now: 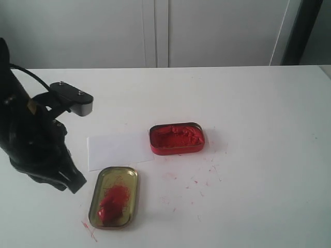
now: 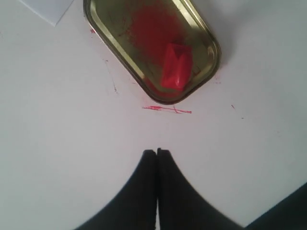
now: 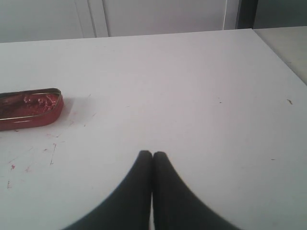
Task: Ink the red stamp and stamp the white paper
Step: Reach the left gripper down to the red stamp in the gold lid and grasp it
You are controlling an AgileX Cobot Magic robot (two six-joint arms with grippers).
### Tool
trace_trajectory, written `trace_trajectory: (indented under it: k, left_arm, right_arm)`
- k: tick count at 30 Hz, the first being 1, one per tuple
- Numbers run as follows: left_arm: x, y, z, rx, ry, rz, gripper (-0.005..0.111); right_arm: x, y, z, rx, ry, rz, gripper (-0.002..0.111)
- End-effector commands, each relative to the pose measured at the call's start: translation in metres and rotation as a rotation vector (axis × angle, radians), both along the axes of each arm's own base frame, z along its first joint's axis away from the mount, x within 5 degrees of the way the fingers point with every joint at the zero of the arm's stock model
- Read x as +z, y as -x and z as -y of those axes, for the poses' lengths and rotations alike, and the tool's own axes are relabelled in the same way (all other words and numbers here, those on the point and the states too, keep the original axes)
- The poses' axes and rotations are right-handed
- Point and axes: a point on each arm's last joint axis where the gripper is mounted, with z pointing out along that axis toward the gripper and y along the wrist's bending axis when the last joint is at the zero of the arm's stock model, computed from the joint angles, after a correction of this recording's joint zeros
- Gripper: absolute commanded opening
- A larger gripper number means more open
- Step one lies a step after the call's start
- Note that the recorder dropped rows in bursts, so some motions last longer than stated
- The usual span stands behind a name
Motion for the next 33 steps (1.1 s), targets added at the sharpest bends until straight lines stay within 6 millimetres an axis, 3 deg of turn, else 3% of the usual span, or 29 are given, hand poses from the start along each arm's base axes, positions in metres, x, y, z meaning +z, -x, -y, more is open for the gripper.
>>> trace_trajectory:
  k: [1, 13, 26, 33]
  left_arm:
    - [-0.005, 0.004, 0.016, -0.014, -0.051, 0.038, 0.000]
    - [-0.027, 0.000, 0.056, -0.127, -0.099, 0.103, 0.000]
    - [-0.030, 0.000, 0.062, -0.157, -0.060, 0.108, 0.000]
    - [-0.044, -0.001, 0.067, -0.192, -0.079, 0.061, 0.000]
  right_arm:
    - [0.000, 0.000, 0.000, -0.002, -0.005, 0.015, 0.000]
    - [0.000, 0.000, 0.000, -0.002, -0.005, 0.015, 0.000]
    - [0.000, 0.000, 0.000, -0.002, -0.005, 0.015, 0.000]
    - [0.000, 0.000, 0.000, -0.002, -0.005, 0.015, 0.000]
